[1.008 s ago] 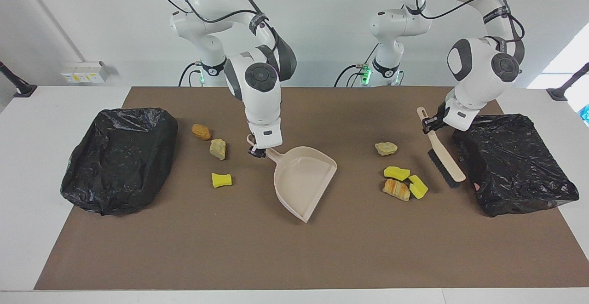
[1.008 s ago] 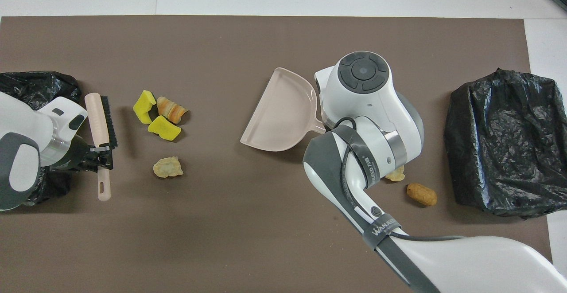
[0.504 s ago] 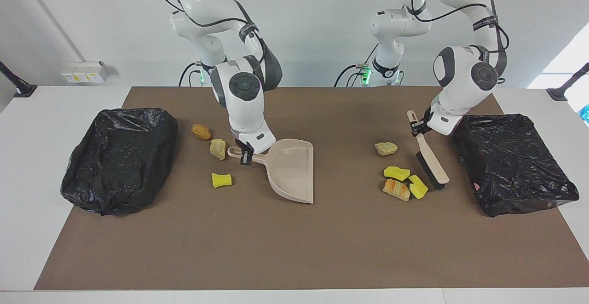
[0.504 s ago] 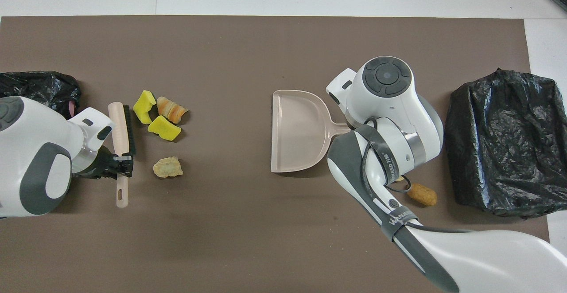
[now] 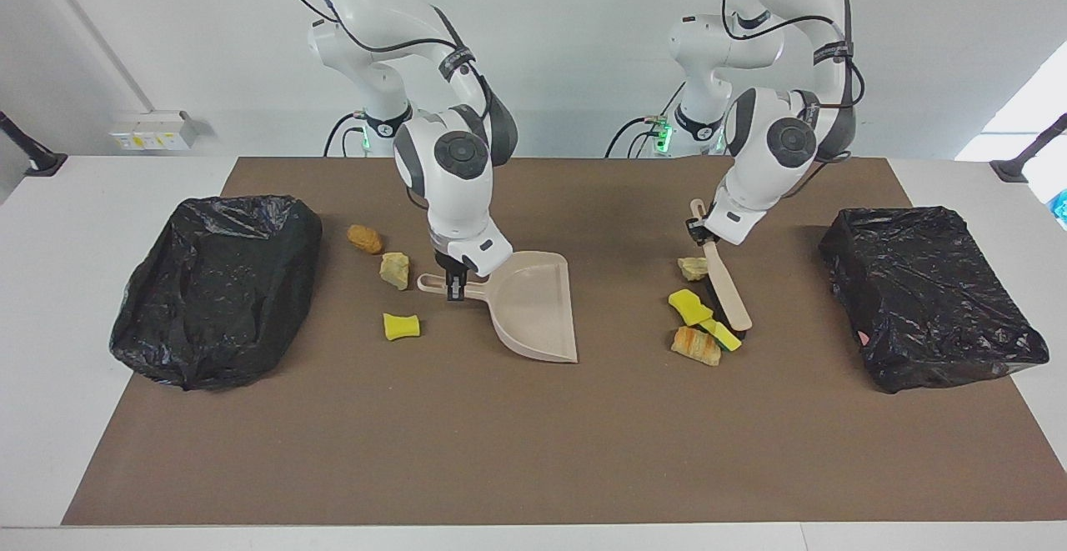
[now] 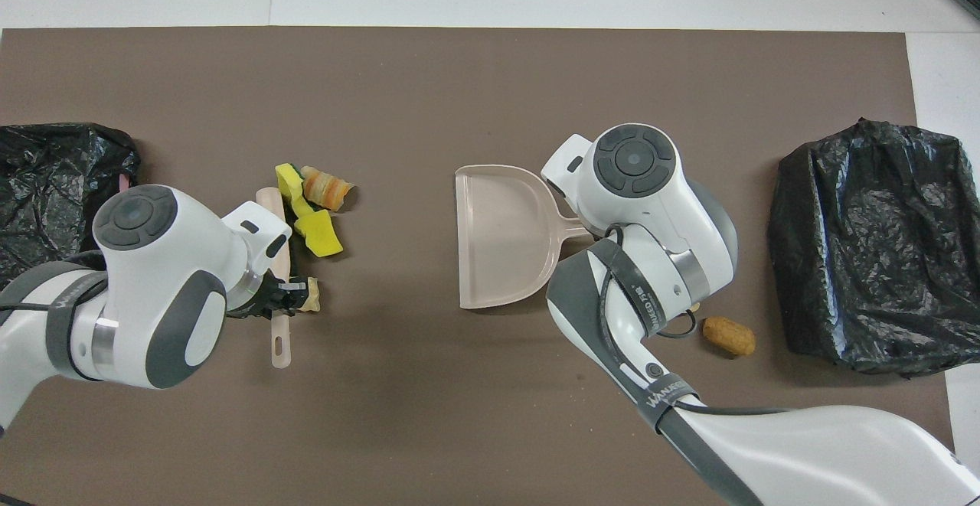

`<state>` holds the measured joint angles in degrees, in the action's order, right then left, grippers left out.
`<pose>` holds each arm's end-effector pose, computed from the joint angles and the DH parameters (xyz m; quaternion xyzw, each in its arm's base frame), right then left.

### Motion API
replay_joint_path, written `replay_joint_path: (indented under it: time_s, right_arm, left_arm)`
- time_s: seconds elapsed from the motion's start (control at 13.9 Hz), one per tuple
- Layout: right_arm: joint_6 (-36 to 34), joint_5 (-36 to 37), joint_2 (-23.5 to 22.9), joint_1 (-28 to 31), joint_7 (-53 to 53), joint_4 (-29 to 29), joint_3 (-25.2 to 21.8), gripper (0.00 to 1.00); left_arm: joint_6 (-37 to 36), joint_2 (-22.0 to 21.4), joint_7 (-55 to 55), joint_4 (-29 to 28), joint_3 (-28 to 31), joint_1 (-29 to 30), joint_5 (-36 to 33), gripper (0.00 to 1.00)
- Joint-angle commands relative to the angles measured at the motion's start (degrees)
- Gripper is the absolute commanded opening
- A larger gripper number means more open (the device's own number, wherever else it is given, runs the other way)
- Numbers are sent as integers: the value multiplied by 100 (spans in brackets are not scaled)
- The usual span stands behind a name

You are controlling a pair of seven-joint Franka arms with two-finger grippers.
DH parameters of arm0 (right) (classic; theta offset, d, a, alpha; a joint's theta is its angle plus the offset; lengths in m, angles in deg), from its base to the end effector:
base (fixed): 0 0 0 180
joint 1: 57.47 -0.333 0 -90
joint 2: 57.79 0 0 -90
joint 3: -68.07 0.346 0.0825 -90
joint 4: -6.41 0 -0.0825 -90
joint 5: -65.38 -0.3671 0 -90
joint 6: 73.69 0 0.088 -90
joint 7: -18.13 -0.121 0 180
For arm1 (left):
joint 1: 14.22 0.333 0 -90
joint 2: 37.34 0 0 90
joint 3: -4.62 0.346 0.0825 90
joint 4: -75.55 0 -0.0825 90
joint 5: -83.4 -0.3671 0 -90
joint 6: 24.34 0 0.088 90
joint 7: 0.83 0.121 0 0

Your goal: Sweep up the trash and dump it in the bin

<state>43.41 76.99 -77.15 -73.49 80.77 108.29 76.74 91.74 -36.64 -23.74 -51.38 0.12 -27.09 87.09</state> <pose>0.5802 0.2429 0.3879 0.6892 0.7211 -0.0520 0.0492 0.4662 -0.1505 0.3831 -0.9924 -0.0650 0.1040 0.0085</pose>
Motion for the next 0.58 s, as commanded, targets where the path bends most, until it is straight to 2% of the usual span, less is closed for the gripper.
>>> replay_joint_path:
  time_s: [0.0, 0.29, 0.5]
  right_arm:
    - [120, 113, 160, 37, 134, 254, 30, 0]
    - [23, 17, 239, 11, 187, 394, 39, 0]
    - [49, 17, 248, -16, 187, 404, 39, 0]
  left_arm:
    - [239, -25, -677, -25, 73, -504, 61, 0]
    - [502, -34, -1495, 19, 73, -1365, 623, 0]
    - [574, -17, -2111, 256, 64, -1850, 668, 0]
